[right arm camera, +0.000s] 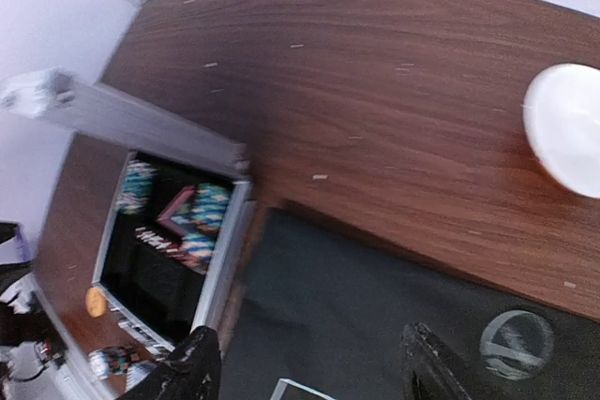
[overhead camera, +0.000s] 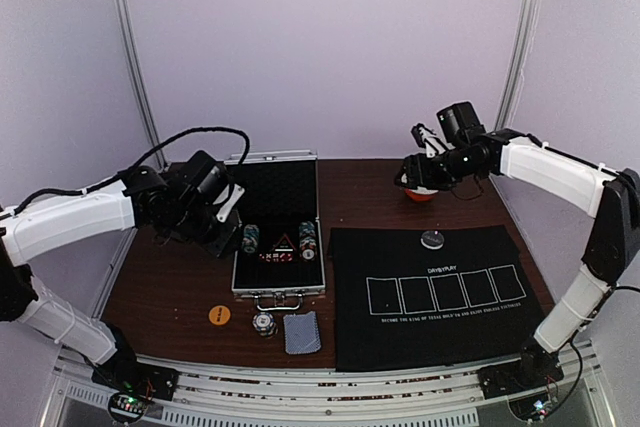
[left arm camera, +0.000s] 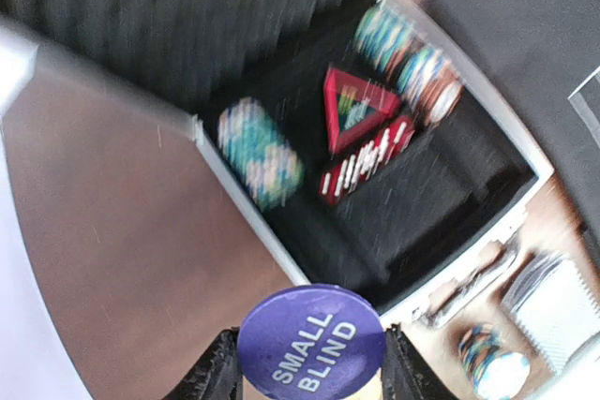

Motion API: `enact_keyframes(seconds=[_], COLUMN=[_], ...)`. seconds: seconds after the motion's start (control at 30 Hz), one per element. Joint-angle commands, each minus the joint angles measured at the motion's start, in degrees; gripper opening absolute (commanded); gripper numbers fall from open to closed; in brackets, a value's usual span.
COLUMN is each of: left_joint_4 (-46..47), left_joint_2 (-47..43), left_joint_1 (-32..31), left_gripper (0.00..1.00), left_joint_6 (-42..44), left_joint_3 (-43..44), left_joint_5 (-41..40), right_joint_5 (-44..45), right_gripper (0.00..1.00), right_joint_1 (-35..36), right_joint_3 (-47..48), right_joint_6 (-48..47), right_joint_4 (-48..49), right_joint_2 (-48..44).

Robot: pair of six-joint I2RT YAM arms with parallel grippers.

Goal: Distribute texas hold em gaming equipment
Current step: Pick up the small blind button from the center of the board, then pass from the left arm to the right

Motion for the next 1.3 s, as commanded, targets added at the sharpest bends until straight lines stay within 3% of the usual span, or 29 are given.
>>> enact_keyframes(seconds=[0.0, 0.2, 0.6, 0.7, 0.9, 1.07, 1.2, 1.27], left_joint_4=[9.0, 16.6, 20.0, 20.4, 20.5, 20.7, 20.7, 20.7], left_joint_2=[-0.4, -0.2, 0.8, 0.7, 1.0, 1.1, 1.2, 1.1], left_joint_1=[-4.4, -9.5, -9.7, -9.7, -9.7, -9.7, -9.7, -9.7], left_gripper=[0.19, 0.19, 0.19, 0.19, 0.18, 0.18, 0.18, 0.18], left_joint_6=[12.9, 21.2, 23.6, 23.6, 23.6, 23.5, 23.6, 23.5], left_joint_3=[5.1, 6.5, 7.2, 7.2, 6.9, 7.0, 6.9, 6.7], left_joint_5=[-2.7, -2.2, -1.1, -0.8, -0.8, -2.0, -2.5, -2.7], right_joint_5=[-16.2, -26.0, -27.6, -27.6, -28.4, -30.0, -30.5, -30.4], right_gripper=[0.67, 0.64, 0.56, 0.48, 0.20, 0.16, 0.00, 0.00], right_joint_1=[8.2, 16.5, 23.2, 23.4, 23.5, 23.8, 23.7, 23.4], right_joint_3=[2.7, 1.2, 4.6, 5.5, 5.9, 6.1, 6.4, 6.2], right_joint_6=[7.5, 21.1, 23.9, 23.5, 24.5, 25.7, 24.8, 24.5], right_joint_4=[10.2, 31.7, 38.5, 38.1, 39.0, 39.8, 38.7, 37.9], right_joint_2=[4.0, 7.4, 14.2, 15.0, 15.7, 16.6, 16.3, 15.7])
